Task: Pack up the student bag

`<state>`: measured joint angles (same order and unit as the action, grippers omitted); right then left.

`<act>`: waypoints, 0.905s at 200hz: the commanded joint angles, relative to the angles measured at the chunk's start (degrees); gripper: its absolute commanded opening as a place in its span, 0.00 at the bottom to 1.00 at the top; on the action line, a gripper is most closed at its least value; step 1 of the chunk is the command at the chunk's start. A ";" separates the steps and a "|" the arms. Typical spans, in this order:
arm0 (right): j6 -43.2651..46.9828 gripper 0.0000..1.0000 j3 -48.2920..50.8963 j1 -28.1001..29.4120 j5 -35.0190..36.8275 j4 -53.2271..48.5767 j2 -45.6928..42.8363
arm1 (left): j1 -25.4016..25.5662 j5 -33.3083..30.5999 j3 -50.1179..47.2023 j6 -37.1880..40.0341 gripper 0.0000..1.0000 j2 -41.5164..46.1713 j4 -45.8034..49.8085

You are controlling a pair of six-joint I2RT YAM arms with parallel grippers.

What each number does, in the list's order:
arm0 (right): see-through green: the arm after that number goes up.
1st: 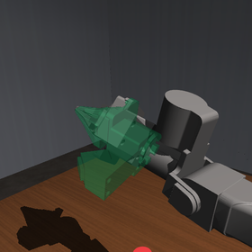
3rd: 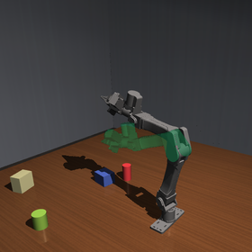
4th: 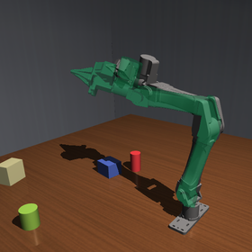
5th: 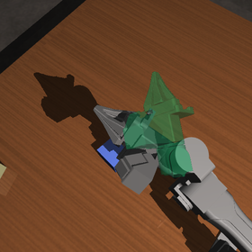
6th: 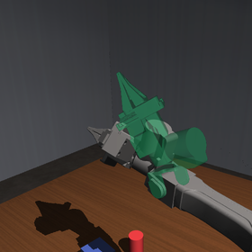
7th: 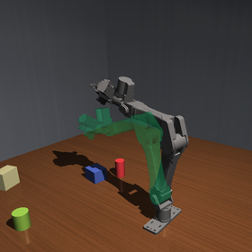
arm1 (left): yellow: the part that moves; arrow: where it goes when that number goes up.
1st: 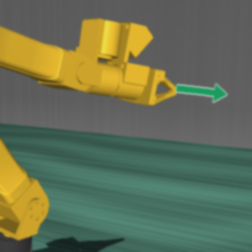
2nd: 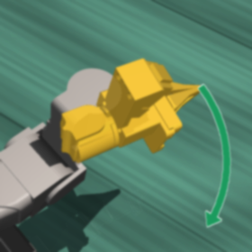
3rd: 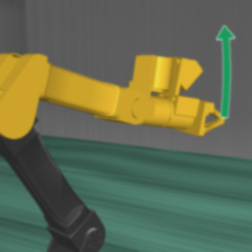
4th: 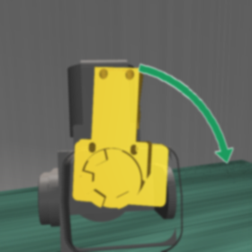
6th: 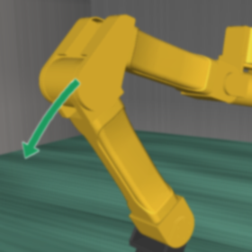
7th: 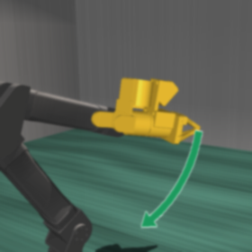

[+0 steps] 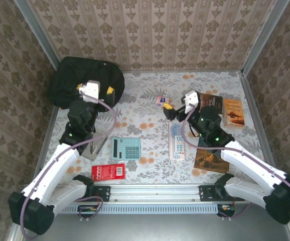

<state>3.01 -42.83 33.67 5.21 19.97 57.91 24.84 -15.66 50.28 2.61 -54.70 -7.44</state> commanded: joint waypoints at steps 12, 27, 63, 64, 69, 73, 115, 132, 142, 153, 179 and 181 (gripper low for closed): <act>-10.61 1.00 -13.26 3.07 7.76 -21.68 -0.64 | -0.52 -10.96 19.49 -17.75 1.00 -10.67 35.98; -25.07 1.00 -21.56 2.07 11.61 -38.34 0.00 | -5.00 1.44 22.88 -17.78 1.00 -16.23 36.62; -31.75 1.00 -18.52 -5.53 -1.54 -39.12 -1.77 | -7.62 9.94 33.60 -20.77 1.00 -30.53 40.57; -31.97 1.00 -18.43 -5.93 -2.28 -39.17 -1.71 | -7.62 10.08 34.06 -20.74 1.00 -31.03 40.71; -32.99 1.00 -18.11 -7.41 -5.30 -39.64 -1.07 | -7.61 10.53 35.97 -20.56 1.00 -33.41 41.70; -33.41 1.00 -18.39 -8.39 -7.36 -40.61 -0.15 | -7.72 11.25 38.10 -20.53 1.00 -35.38 42.46; -38.71 1.00 -18.90 -9.47 -5.51 -48.56 5.33 | -8.56 14.77 54.79 -19.21 0.99 -54.83 47.41; -37.97 1.00 -18.60 -9.60 -8.62 -49.79 6.88 | -9.78 19.24 59.94 -20.66 0.92 -60.93 47.48; -37.23 1.00 -19.10 -9.65 -8.97 -51.96 8.11 | -9.91 20.13 62.14 -20.72 0.88 -63.60 46.87; -36.35 1.00 -19.40 -9.67 -9.87 -53.60 9.19 | -9.94 20.12 64.88 -20.58 0.84 -66.50 47.05; -36.50 1.00 -18.73 -9.68 -10.70 -53.85 10.11 | -9.99 22.63 70.11 -19.47 0.72 -71.99 46.25; -36.80 1.00 -18.70 -9.61 -10.52 -53.88 10.12 | -9.99 22.92 70.50 -19.37 0.72 -72.38 46.21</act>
<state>-32.86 -61.36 24.36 -3.40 -31.07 67.44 14.94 2.92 115.61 -17.26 -124.11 37.87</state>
